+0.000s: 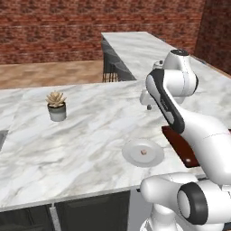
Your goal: Move the dessert items from the plate to the tray.
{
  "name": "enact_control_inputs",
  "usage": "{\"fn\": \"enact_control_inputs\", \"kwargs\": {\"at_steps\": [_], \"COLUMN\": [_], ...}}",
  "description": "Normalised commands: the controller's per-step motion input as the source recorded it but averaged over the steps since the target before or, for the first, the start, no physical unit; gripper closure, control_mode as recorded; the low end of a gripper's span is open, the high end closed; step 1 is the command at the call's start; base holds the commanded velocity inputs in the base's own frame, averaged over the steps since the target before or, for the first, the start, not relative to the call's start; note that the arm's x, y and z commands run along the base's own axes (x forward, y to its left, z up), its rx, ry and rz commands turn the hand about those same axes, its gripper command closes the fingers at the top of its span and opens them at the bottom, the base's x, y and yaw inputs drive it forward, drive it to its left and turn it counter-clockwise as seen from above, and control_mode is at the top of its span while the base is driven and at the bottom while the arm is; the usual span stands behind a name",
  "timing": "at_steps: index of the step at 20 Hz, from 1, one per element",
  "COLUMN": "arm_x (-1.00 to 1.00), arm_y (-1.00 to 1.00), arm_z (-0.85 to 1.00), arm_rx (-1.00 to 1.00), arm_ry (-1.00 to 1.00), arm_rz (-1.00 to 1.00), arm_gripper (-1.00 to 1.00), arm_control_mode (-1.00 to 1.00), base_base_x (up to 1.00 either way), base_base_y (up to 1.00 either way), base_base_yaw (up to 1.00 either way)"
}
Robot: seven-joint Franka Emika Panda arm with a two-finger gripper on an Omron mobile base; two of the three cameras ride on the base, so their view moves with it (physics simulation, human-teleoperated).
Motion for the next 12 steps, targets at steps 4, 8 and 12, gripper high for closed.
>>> {"fn": "enact_control_inputs", "kwargs": {"at_steps": [4, 8, 12], "arm_x": [0.00, 0.00, 0.00], "arm_y": [0.00, 0.00, 0.00], "arm_z": [0.00, 0.00, 0.00], "arm_rx": [0.00, 0.00, 0.00], "arm_ry": [0.00, 0.00, 0.00], "arm_rz": [0.00, 0.00, 0.00], "arm_gripper": [-1.00, -1.00, -1.00], "arm_control_mode": [1.00, 1.00, 1.00], "base_base_x": [0.03, 0.07, 0.13], "base_base_y": [-0.60, -0.48, -0.38], "base_base_yaw": [0.00, 0.00, 0.00]}}
